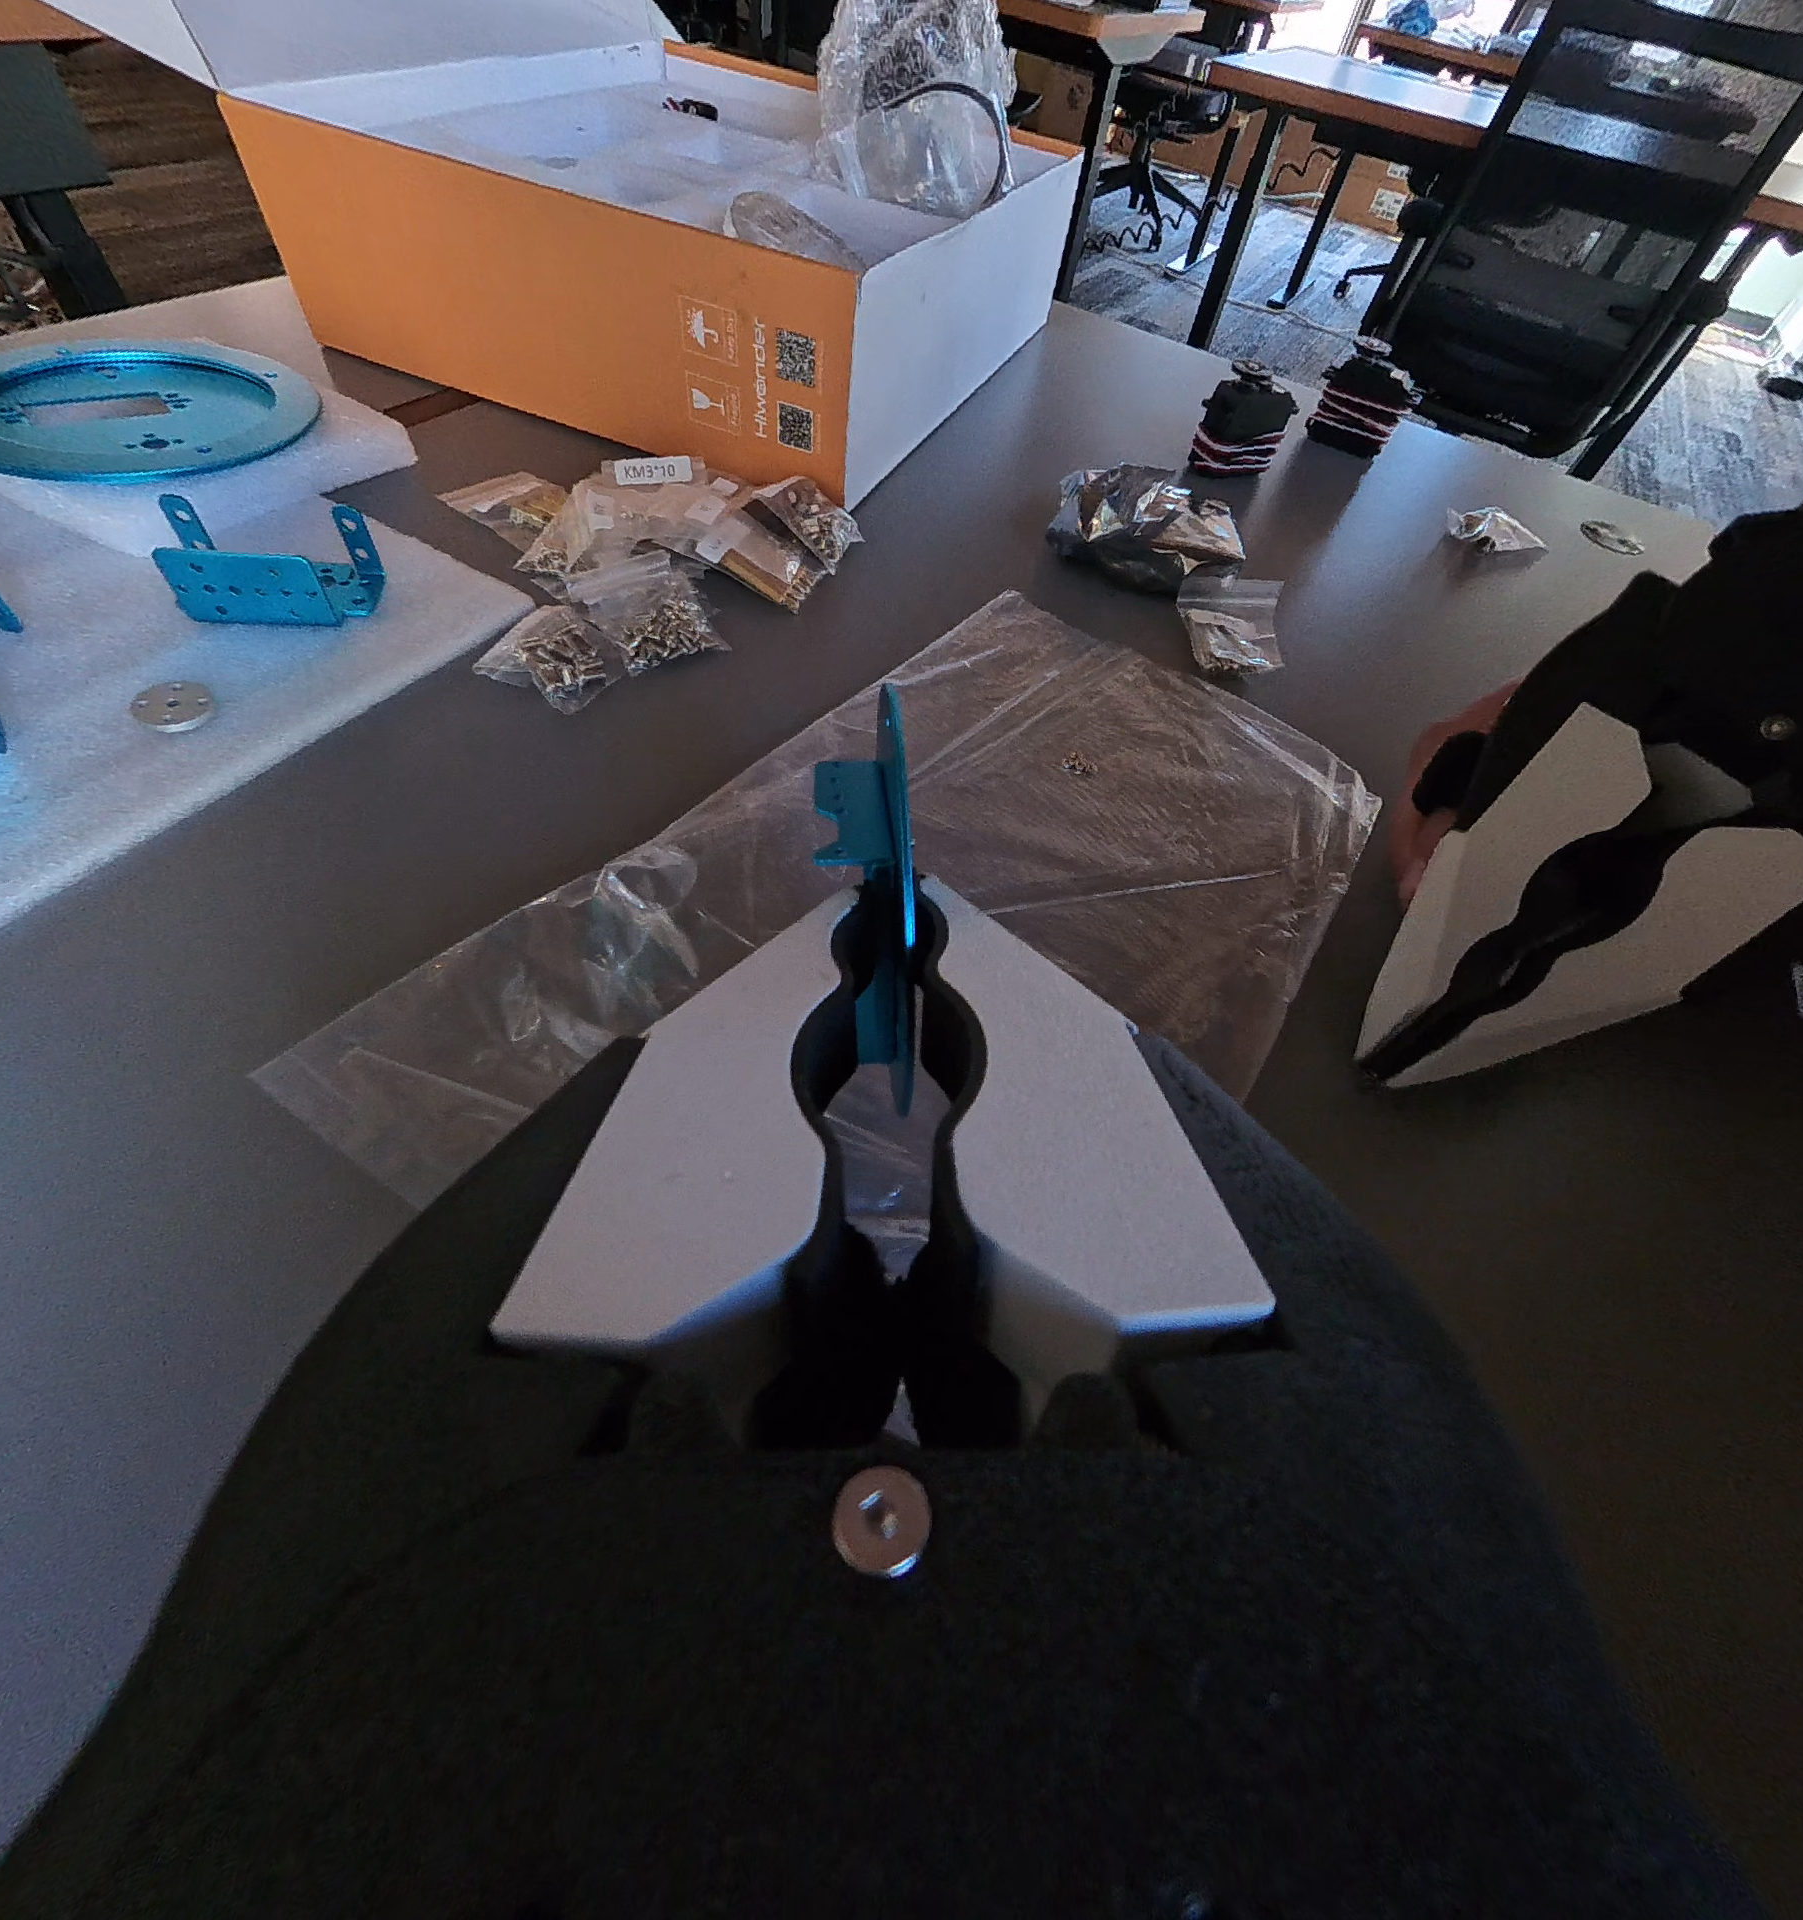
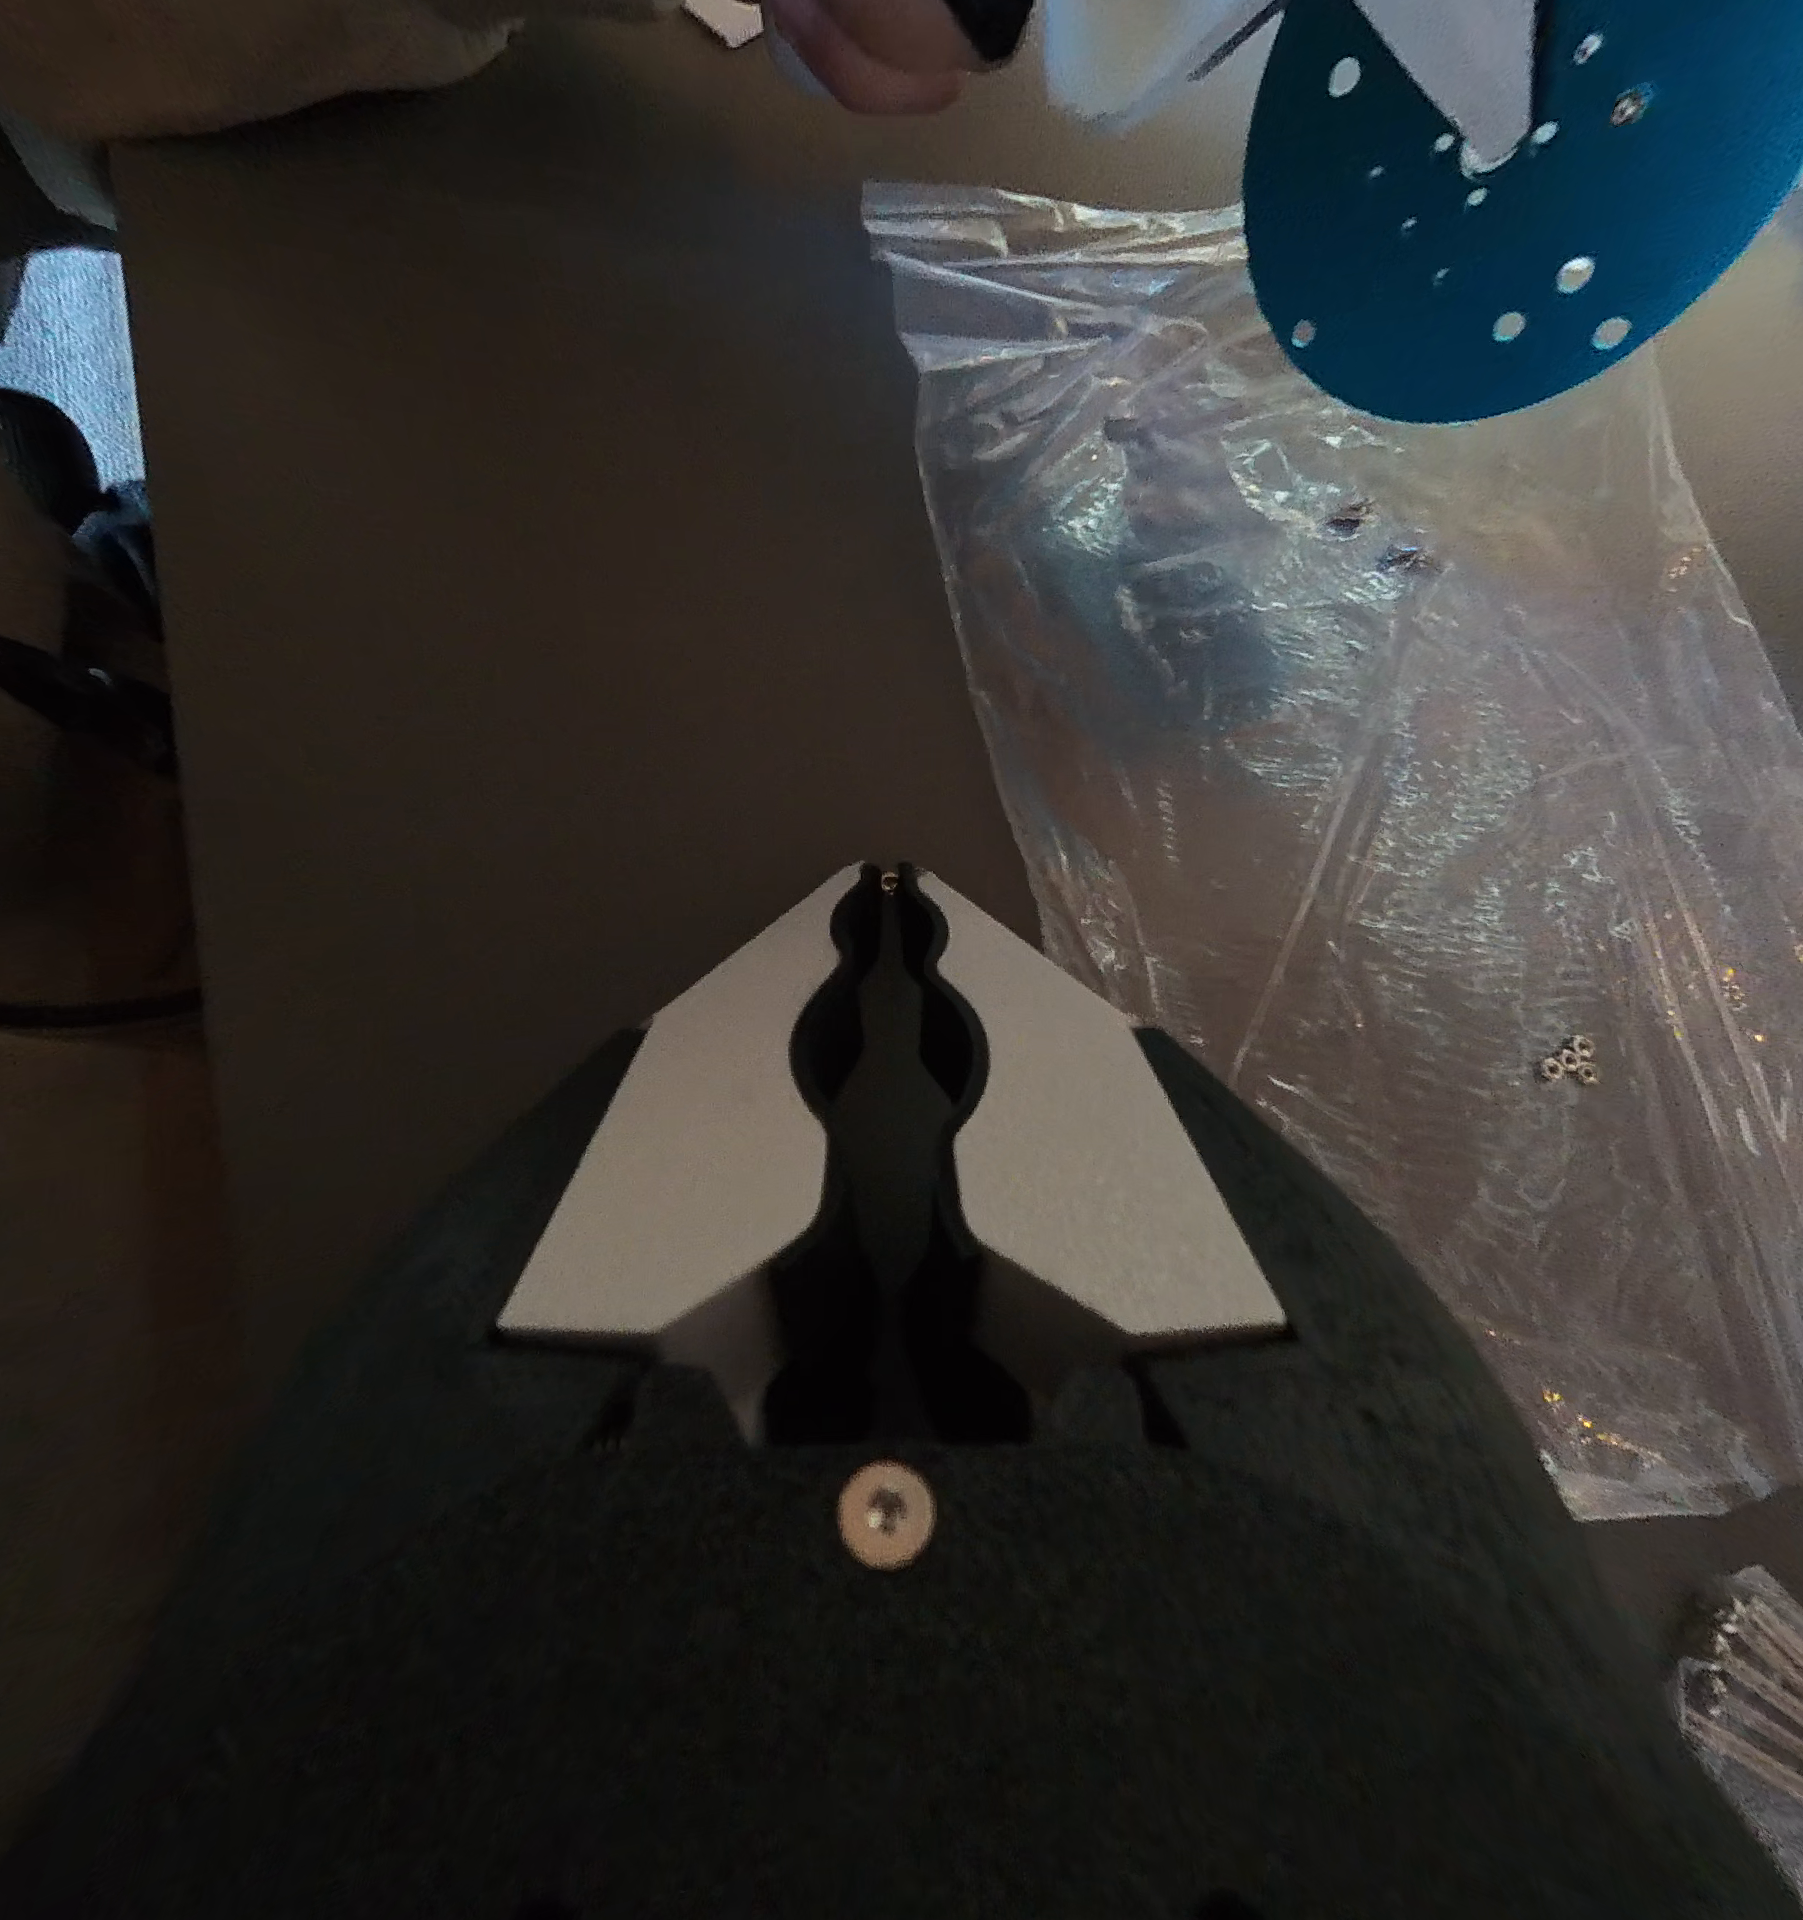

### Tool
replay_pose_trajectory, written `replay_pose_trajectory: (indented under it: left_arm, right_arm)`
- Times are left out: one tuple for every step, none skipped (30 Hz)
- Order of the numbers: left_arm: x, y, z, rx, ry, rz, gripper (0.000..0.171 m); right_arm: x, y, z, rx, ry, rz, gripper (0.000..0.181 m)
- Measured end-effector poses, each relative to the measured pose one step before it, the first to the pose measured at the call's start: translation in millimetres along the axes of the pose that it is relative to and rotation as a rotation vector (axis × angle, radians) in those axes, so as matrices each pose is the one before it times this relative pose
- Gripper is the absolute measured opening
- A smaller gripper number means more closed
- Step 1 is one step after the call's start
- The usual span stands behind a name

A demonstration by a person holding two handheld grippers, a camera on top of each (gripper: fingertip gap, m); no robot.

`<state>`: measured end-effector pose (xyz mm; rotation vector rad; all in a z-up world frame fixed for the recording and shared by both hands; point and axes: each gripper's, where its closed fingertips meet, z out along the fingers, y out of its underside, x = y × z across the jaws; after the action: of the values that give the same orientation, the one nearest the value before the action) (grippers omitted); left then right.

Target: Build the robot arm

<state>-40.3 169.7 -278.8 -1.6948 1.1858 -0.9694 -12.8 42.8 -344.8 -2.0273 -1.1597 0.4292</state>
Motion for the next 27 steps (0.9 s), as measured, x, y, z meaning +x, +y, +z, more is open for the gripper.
replay_pose_trajectory:
  left_arm:
    - [0.36, -0.02, 0.01, 0.00013, 0.0019, -0.0015, 0.002]
    - [1.11, 0.28, 0.18, -0.00131, 0.0067, -0.0035, 0.002]
    - [1.82, 0.27, 0.29, -0.00122, 0.0115, -0.0097, 0.002]
    - [2.80, -0.04, 0.37, 0.00164, 0.0191, -0.0197, 0.002]
    - [3.28, -0.71, 0.27, 0.00546, 0.0251, -0.0287, 0.002]
    - [2.93, -0.88, 0.27, 0.00734, 0.0243, -0.0307, 0.002]
    - [2.32, -0.54, 0.33, 0.00641, 0.0209, -0.0282, 0.002]
    - [2.67, -0.25, 0.32, 0.00491, 0.0238, -0.0281, 0.002]
    - [3.56, -0.08, 0.51, 0.00436, 0.0309, -0.0319, 0.002]
    - [4.09, -0.43, 0.42, 0.00708, 0.0341, -0.0345, 0.002]
    - [3.79, -0.64, 0.38, 0.00787, 0.0325, -0.0337, 0.002]
    - [2.81, -0.21, 0.47, 0.00529, 0.0272, -0.0299, 0.002]
    - [1.58, 0.11, 0.44, 0.00301, 0.0185, -0.0241, 0.002]
    - [0.77, 0.40, 0.30, 0.00129, 0.0136, -0.0201, 0.002]
    - [1.02, 0.13, 0.22, 0.00242, 0.0150, -0.0203, 0.002]
    - [1.01, -0.23, -0.12, 0.00499, 0.0166, -0.0239, 0.002]
    - [0.31, -0.35, -0.10, 0.00458, 0.0131, -0.0253, 0.002]
    - [-0.17, 0.05, -0.10, 0.00191, 0.0105, -0.0231, 0.002]
    - [-0.05, 0.03, -0.23, 0.00197, 0.0108, -0.0212, 0.002]
    - [0.05, -0.41, -0.29, 0.00456, 0.0099, -0.0186, 0.002]
    - [0.07, -0.34, -0.26, 0.00295, 0.0080, -0.0127, 0.002]
    - [-0.15, -0.02, -0.15, 0.00049, 0.0031, -0.0049, 0.002]
    - [-0.19, 0.02, -0.09, 0.00011, -0.0003, 0.0002, 0.002]
    - [0.38, -0.04, 0.11, 0.00012, 0.0027, 0.0000, 0.002]
    - [0.50, -0.11, -0.03, 0.00098, 0.0036, -0.0021, 0.002]
    - [-0.25, 0.01, -0.07, 0.00025, -0.0005, -0.0016, 0.002]
    - [-0.39, 0.31, -0.01, -0.00174, -0.0011, 0.0006, 0.002]
  right_arm:
    - [1.62, -2.00, -1.72, 0.0137, 0.0053, 0.0018, 0.002]
    - [2.24, -3.53, -2.39, 0.0205, 0.0108, -0.0034, 0.002]
    - [2.68, -4.42, -2.56, 0.0221, 0.0095, -0.0022, 0.002]
    - [4.56, -4.91, -2.22, 0.0207, 0.0173, 0.0000, 0.002]
    - [5.75, -5.91, -2.07, 0.0252, 0.0205, -0.0040, 0.002]
    - [6.46, -7.56, -1.41, 0.0308, 0.0226, -0.0085, 0.002]
    - [7.48, -8.75, -0.36, 0.0336, 0.0283, -0.0095, 0.002]
    - [5.92, -9.98, 0.59, 0.0394, 0.0184, -0.0084, 0.002]
    - [4.50, -9.86, 1.96, 0.0368, 0.0118, -0.0119, 0.002]
    - [6.06, -8.65, 3.26, 0.0263, 0.0236, -0.0240, 0.002]
    - [6.78, -8.29, 3.95, 0.0261, 0.0280, -0.0306, 0.002]
    - [5.28, -7.53, 4.37, 0.0255, 0.0158, -0.0275, 0.002]
    - [4.48, -6.26, 4.60, 0.0205, 0.0056, -0.0194, 0.002]
    - [4.17, -5.28, 4.56, 0.0170, 0.0038, -0.0153, 0.002]
    - [2.77, -4.14, 3.97, 0.0106, -0.0032, -0.0237, 0.002]
    - [2.29, -2.26, 4.11, 0.0020, -0.0036, -0.0263, 0.002]
    - [3.36, -0.78, 3.66, -0.0071, 0.0043, -0.0235, 0.002]
    - [1.96, -0.79, 2.66, -0.0042, -0.0039, -0.0220, 0.002]
    - [1.12, -0.29, 2.24, -0.0040, -0.0094, -0.0136, 0.001]
    - [1.31, 0.95, 2.03, -0.0086, -0.0070, -0.0063, 0.001]
    - [0.33, 0.92, 1.85, -0.0053, -0.0100, -0.0033, 0.002]
    - [0.37, 0.32, 1.50, 0.0006, -0.0057, -0.0012, 0.002]
    - [0.01, 0.35, 1.02, 0.0004, -0.0056, -0.0017, 0.002]
    - [-0.78, 0.92, 1.19, -0.0041, -0.0103, 0.0019, 0.002]
    - [0.50, 1.83, 1.10, -0.0081, 0.0004, 0.0005, 0.002]
    - [-0.03, 0.68, 0.60, 0.0011, -0.0007, -0.0012, 0.002]
    - [-0.56, 0.71, 0.34, 0.0000, -0.0044, 0.0033, 0.002]
